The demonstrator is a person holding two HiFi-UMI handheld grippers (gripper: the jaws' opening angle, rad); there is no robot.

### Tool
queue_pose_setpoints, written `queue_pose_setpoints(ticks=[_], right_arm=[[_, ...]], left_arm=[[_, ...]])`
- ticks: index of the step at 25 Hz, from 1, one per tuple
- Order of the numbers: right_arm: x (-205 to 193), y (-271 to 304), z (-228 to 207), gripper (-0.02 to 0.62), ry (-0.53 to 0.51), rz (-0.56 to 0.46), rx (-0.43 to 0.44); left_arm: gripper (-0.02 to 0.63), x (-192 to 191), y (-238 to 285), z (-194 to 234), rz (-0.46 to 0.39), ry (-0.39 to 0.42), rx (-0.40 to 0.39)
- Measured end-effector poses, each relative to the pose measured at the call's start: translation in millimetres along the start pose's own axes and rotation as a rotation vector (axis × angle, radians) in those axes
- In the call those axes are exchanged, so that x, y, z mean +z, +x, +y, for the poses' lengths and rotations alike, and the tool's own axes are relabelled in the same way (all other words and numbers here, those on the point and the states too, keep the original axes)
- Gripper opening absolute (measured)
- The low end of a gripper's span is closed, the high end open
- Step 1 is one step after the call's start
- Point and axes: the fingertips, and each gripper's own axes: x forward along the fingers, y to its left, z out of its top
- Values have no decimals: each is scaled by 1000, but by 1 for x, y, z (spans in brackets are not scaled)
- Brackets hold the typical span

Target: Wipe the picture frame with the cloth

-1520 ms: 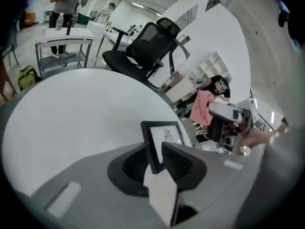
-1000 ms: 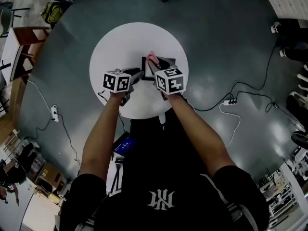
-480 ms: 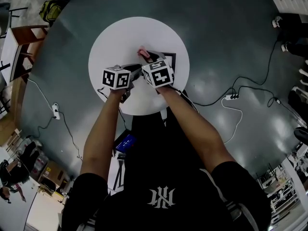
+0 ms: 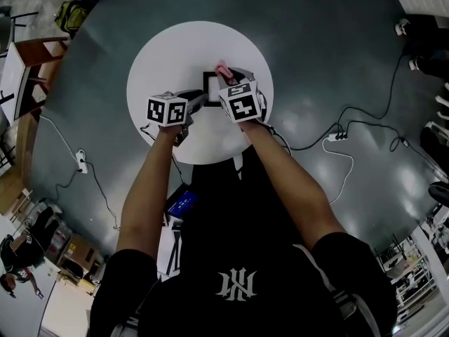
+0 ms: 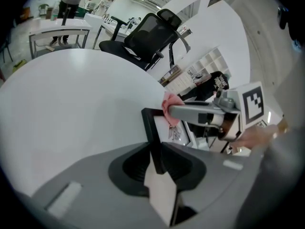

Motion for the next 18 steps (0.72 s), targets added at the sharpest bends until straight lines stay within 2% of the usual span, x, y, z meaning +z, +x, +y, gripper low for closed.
queue_pose_setpoints(ticks=[13, 18], right_arm=[[-24, -34, -57, 80, -6, 42, -127], [-30, -47, -80, 81, 46, 46, -177]], left_arm=[[76, -2, -4, 2, -21, -14, 16], [77, -2, -5, 3, -27, -10, 24]])
